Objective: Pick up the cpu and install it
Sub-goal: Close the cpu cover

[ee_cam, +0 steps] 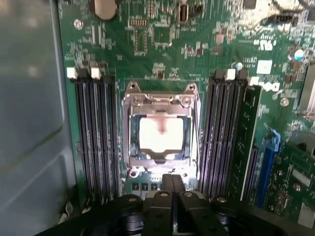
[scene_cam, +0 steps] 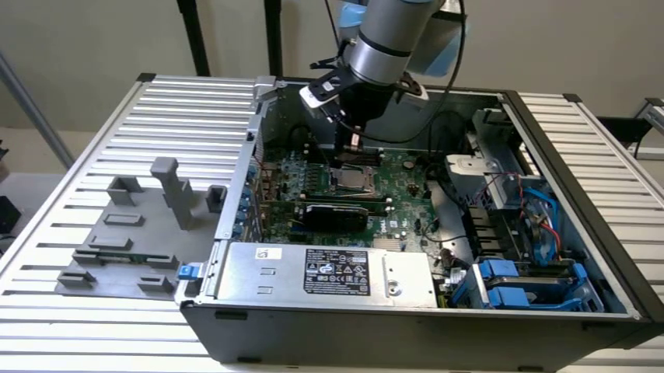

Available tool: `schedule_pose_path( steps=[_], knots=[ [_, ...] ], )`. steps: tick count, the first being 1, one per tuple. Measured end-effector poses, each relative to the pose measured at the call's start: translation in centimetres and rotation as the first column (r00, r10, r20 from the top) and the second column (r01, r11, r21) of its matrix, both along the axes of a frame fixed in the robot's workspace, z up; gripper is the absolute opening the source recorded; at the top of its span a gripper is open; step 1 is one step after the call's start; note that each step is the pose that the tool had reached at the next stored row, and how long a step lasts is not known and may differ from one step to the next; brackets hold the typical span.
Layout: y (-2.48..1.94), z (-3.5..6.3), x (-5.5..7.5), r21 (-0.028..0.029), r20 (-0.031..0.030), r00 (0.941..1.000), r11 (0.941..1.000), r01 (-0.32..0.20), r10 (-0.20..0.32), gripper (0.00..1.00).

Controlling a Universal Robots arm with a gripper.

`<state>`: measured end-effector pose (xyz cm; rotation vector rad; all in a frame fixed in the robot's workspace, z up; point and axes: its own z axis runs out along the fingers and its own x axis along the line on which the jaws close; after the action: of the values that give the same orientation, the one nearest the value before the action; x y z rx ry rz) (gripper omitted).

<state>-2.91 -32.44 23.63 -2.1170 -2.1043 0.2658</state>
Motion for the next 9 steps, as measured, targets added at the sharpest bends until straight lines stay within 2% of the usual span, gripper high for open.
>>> schedule_pose_path(
  steps=[9],
  knots=[
    [0.0, -1.48, -0.2, -0.0001, -0.0102, 0.9999, 1.0, 0.0, 0.0, 0.11]
  ],
)
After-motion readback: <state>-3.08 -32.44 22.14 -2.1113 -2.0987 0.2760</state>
